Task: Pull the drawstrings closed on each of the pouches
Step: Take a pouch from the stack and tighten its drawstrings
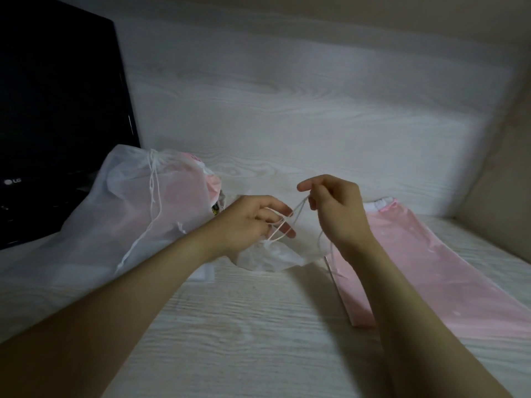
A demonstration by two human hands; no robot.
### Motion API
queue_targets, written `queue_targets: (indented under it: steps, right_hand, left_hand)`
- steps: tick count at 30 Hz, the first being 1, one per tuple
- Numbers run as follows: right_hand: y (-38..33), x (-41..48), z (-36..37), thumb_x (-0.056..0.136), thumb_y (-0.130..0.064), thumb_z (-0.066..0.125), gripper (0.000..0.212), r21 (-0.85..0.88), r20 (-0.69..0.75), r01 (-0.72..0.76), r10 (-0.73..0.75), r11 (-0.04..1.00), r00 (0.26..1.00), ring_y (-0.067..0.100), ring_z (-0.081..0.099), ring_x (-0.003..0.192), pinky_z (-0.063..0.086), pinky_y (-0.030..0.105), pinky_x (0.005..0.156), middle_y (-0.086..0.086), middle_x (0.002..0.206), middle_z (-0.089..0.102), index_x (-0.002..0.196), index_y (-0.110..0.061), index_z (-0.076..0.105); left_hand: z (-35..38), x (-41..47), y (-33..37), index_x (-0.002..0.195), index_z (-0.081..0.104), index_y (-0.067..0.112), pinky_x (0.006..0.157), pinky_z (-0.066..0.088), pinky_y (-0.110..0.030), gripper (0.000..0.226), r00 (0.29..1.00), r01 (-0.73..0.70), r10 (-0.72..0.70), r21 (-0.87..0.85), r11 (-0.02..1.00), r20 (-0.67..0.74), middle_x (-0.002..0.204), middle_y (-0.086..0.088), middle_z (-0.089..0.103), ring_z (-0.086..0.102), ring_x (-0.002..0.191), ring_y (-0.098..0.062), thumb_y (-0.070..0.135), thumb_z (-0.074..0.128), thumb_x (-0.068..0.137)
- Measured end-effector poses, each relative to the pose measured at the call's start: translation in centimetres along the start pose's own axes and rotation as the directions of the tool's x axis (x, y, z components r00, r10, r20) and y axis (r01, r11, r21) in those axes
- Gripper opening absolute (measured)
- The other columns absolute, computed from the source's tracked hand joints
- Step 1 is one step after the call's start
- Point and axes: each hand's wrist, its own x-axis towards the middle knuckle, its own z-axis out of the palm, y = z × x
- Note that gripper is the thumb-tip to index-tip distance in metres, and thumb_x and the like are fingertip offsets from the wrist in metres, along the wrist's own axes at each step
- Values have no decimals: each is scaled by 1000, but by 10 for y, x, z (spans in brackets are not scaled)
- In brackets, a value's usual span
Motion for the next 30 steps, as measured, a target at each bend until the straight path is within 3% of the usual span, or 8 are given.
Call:
queue_targets:
  steps: [3,6,10,14,16,18,21,30]
  right_hand:
    - [7,-1,6,95,0,45,37,-104,-15,143,-145,984,989,12,58,65,46,25,61,1,73,67,96,-21,76]
    - [10,-1,10,97,1,47,36,-156,-35,261,-269,953,962,7,60,71,43,21,65,-7,82,68,103,-22,75]
    - [17,-2,18,98,-3,60,21,-202,-86,307,-329,930,940,7,66,80,45,19,70,-9,88,72,106,-19,70]
    - [20,-4,17,88,-32,80,12,-454,-68,189,-245,871,967,6,59,72,47,27,70,-8,75,64,83,-26,69]
    - [15,-5,14,88,-40,78,23,-332,-13,71,-79,941,997,7,61,57,45,21,63,-4,59,65,75,-21,72]
    - [7,-7,14,97,-36,69,34,-22,99,-100,102,995,990,13,68,62,56,31,72,3,63,72,76,-11,74]
    - [2,-9,17,100,-8,60,8,337,263,-241,155,910,952,21,67,73,60,44,90,9,73,69,99,-3,67]
    - [-4,-15,15,90,21,53,54,484,410,-327,119,812,904,27,66,76,55,35,87,16,98,74,135,-9,47]
  left_hand:
    - [-1,-2,11,108,78,4,81,42,-39,33,1000,7,-6,-104,995,15,93,-10,81,54,77,-25,-1,47,97]
    - [0,-4,15,106,78,5,88,46,-31,30,999,33,-27,-118,992,45,70,5,75,53,65,-6,19,52,108]
    - [-1,-7,13,101,79,11,68,43,-18,23,998,9,-3,-91,996,66,81,-3,78,46,66,-10,28,63,106]
    - [-4,-5,11,99,79,12,66,34,-26,24,999,39,-32,-190,981,41,87,-12,77,32,58,-13,27,61,106]
    - [-6,-4,8,96,79,15,68,29,-31,25,999,51,-46,-250,967,26,89,-16,76,28,56,-13,29,61,106]
    - [-8,-2,6,95,78,14,66,24,-33,27,998,58,-55,-285,957,19,88,-16,76,26,55,-14,30,59,106]
    - [-7,-1,6,98,77,11,62,19,-33,30,998,55,-49,-320,946,27,85,-15,75,26,55,-15,28,55,108]
    - [-10,-2,5,111,79,16,56,24,-22,27,1000,-22,15,-315,949,-26,85,-14,74,26,54,-11,29,55,109]
